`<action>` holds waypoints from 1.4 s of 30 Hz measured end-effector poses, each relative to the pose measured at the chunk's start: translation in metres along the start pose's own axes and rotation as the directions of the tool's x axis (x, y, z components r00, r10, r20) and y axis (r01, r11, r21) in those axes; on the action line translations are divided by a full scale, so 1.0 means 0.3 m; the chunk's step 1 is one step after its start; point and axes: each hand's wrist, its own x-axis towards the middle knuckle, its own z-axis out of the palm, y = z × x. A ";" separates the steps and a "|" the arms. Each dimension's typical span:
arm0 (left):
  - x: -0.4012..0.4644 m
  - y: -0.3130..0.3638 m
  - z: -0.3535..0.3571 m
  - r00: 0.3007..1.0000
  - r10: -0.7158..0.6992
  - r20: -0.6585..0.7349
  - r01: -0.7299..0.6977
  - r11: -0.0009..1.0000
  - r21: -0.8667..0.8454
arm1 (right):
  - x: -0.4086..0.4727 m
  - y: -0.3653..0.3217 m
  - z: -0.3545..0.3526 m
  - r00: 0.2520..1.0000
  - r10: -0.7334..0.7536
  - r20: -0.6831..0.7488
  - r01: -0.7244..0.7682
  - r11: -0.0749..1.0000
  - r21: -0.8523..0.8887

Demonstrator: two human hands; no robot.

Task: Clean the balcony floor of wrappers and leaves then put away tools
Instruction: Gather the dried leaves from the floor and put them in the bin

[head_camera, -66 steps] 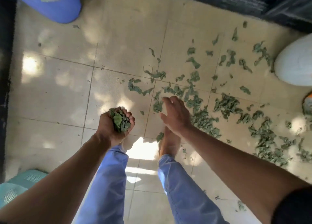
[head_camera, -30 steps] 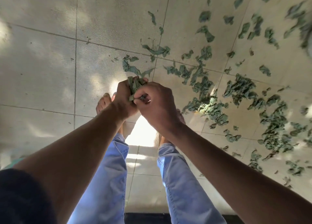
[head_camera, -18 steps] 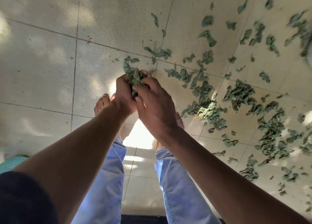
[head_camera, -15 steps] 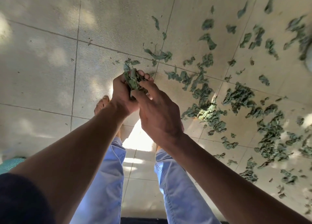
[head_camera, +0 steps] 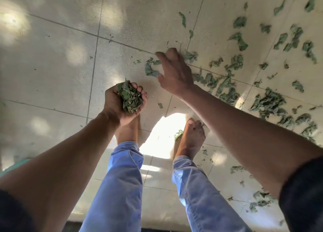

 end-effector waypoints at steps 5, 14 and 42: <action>-0.035 0.003 -0.078 1.000 0.002 -0.013 -0.002 1.000 0.008 | 0.078 -0.086 0.072 0.981 -0.122 0.153 0.142 0.982 -0.126; -0.018 0.000 -0.061 1.000 0.020 0.020 -0.020 1.000 0.005 | -0.029 -0.003 0.116 0.946 -0.273 0.177 0.310 0.922 -0.232; 0.006 -0.449 0.302 0.969 -0.021 0.244 -0.029 0.980 0.197 | -0.553 -0.025 -0.211 0.932 0.203 -0.302 -0.100 0.940 0.325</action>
